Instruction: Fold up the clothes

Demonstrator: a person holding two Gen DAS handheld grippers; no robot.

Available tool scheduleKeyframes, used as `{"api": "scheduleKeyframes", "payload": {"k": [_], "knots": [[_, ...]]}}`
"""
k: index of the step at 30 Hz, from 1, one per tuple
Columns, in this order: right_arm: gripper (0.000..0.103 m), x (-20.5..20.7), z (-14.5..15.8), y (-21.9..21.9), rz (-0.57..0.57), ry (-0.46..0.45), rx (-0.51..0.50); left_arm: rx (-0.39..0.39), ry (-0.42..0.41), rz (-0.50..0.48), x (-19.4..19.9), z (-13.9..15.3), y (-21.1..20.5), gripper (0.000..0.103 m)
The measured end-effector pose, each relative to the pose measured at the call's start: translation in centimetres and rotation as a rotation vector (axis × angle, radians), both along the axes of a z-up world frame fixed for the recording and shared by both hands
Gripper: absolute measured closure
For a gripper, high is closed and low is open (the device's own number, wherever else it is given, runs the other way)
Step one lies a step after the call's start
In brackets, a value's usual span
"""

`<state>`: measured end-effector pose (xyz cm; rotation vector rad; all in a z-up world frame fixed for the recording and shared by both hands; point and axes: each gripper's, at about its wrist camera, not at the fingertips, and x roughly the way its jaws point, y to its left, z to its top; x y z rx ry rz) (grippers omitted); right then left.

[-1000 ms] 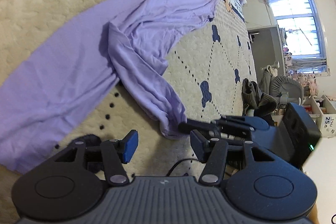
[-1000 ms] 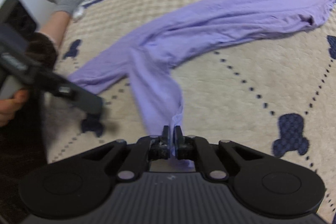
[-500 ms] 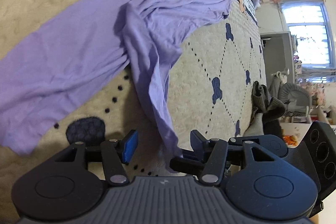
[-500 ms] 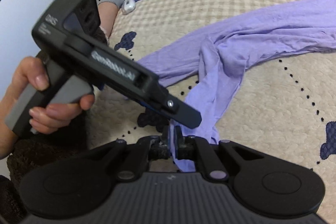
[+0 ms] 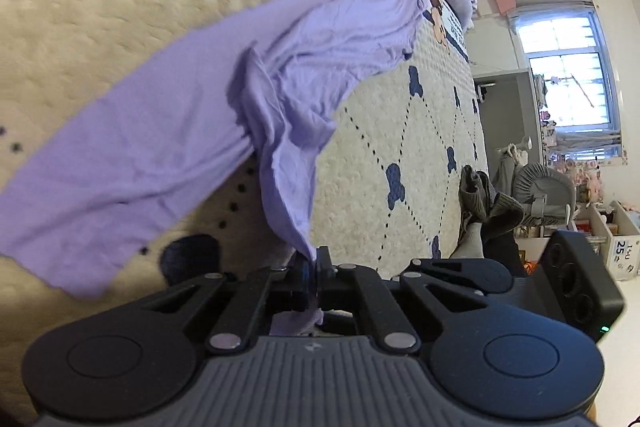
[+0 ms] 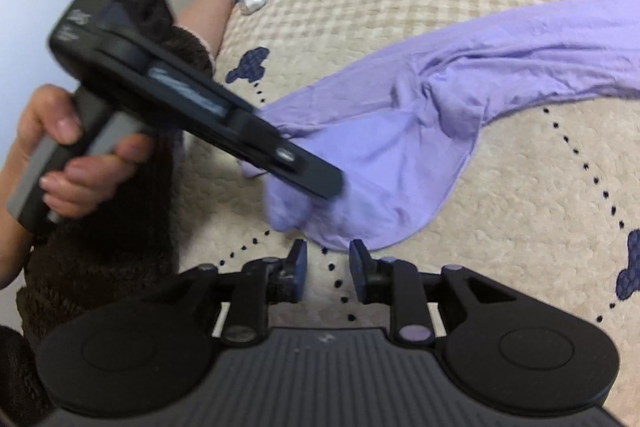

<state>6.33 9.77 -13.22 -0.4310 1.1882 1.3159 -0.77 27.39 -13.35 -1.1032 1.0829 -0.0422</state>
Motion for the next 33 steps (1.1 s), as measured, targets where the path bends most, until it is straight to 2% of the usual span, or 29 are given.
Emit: {"api": "scheduleKeyframes", "payload": {"k": [7, 10, 14, 20, 25, 27, 29, 33], "knots": [[0.073, -1.5, -0.7, 1.2, 0.042, -0.045, 0.005, -0.1, -0.002, 0.096, -0.9, -0.2, 3.4, 0.101], [0.073, -2.9, -0.9, 2.0, 0.068, -0.163, 0.03, -0.126, 0.007, 0.143, -0.7, -0.5, 4.5, 0.101], [0.073, -6.3, -0.7, 3.1, 0.177, -0.393, 0.094, -0.186, 0.034, 0.206, 0.6, -1.9, 6.4, 0.101], [0.074, -8.4, -1.3, 5.5, 0.287, -0.554, 0.144, -0.254, 0.072, 0.254, 2.8, -3.8, 8.2, 0.101], [0.074, -7.6, -2.1, 7.9, 0.273, -0.562, 0.15, -0.267, 0.094, 0.265, 4.0, -5.0, 9.3, 0.101], [0.074, -7.0, -2.3, 9.0, 0.266, -0.524, 0.162, -0.275, 0.099, 0.267, 4.3, -5.6, 9.7, 0.101], [0.076, -7.5, -2.5, 9.4, 0.334, -0.479, 0.178, -0.275, 0.098, 0.258, 4.5, -5.8, 9.8, 0.101], [0.081, -9.9, -4.1, 9.9, 0.542, -0.52, 0.138, -0.259, 0.093, 0.233, 4.5, -6.0, 9.7, 0.101]]}}
